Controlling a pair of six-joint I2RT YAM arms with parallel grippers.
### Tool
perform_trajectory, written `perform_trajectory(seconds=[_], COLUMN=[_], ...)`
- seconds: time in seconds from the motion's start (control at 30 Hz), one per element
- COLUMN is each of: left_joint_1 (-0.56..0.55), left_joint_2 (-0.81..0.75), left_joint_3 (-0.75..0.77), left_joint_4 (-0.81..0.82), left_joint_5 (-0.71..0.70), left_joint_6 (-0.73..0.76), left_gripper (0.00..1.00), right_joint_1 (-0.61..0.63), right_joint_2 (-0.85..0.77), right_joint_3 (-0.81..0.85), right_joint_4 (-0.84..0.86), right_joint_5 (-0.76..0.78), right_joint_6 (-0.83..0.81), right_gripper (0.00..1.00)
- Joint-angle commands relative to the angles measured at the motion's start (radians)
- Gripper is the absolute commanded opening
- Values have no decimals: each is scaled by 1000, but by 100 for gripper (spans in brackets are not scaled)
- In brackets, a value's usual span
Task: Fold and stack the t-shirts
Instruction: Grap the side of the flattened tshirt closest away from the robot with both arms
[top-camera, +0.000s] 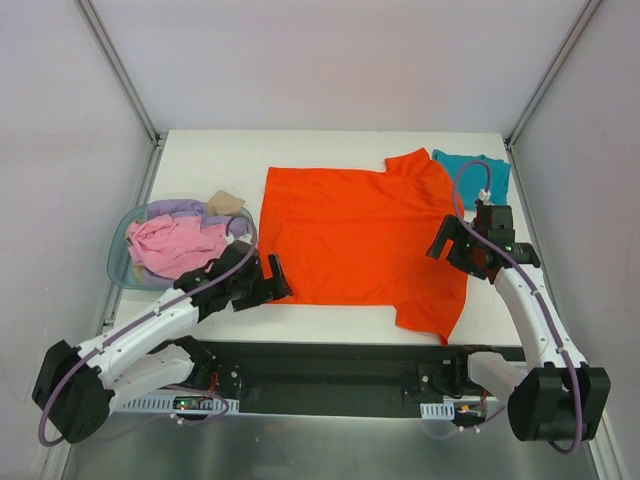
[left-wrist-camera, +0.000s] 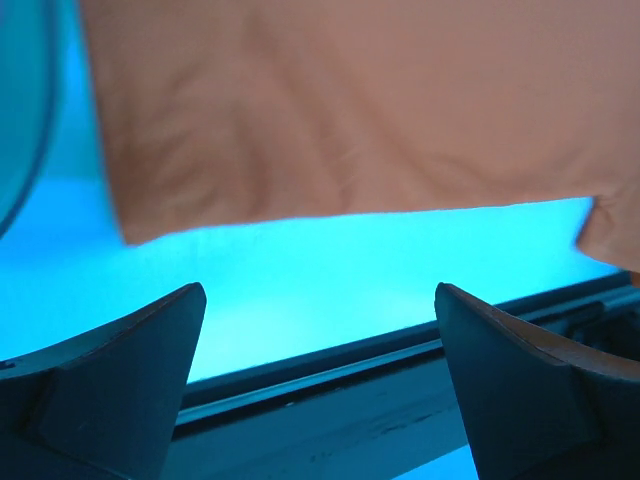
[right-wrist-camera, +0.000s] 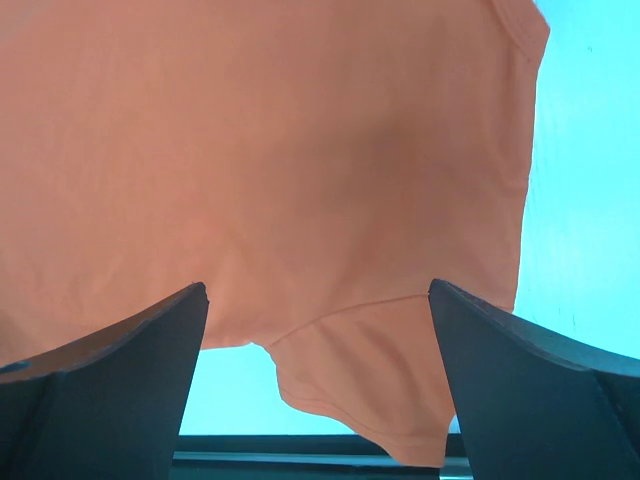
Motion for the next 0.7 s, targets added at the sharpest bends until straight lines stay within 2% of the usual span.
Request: perform_trajectory(seconds=[0.0, 0.07, 0.17, 0.27, 0.37, 0.43, 0.57, 0.67], left_joint_1=[-3, -5, -5, -5, -5, -5, -5, -5], left_joint_2=[-129, -158, -152, -113, -62, -30, 22, 65], left_joint_3=[-106, -127, -144, -141, -112, -105, -85, -72], left_joint_4=[-87, -114, -145, -145, -145, -145, -139, -119], left_joint_5=[-135, -169, -252, -324, -370, -388, -405, -384], left_joint_6=[-164, -211, -282, -334, -366, -380, -405, -399], left_gripper=[99, 99, 93, 79, 73, 70, 55, 51], right_joint_1=[-5, -5, -5, -5, -5, -5, -5, -5], right_joint_2=[-82, -98, -106, -108, -103, -100, -94, -95], right_joint_3=[0, -7, -12, -18, -20, -21, -23, -27], right_joint_4=[19, 19, 18, 21, 25, 25, 27, 28], right_joint_5=[-9, 2, 23, 34, 30, 34, 42, 37], right_joint_6=[-19, -16, -10, -11, -16, -14, -11, -11], right_gripper=[97, 97, 97, 97, 97, 97, 97, 97])
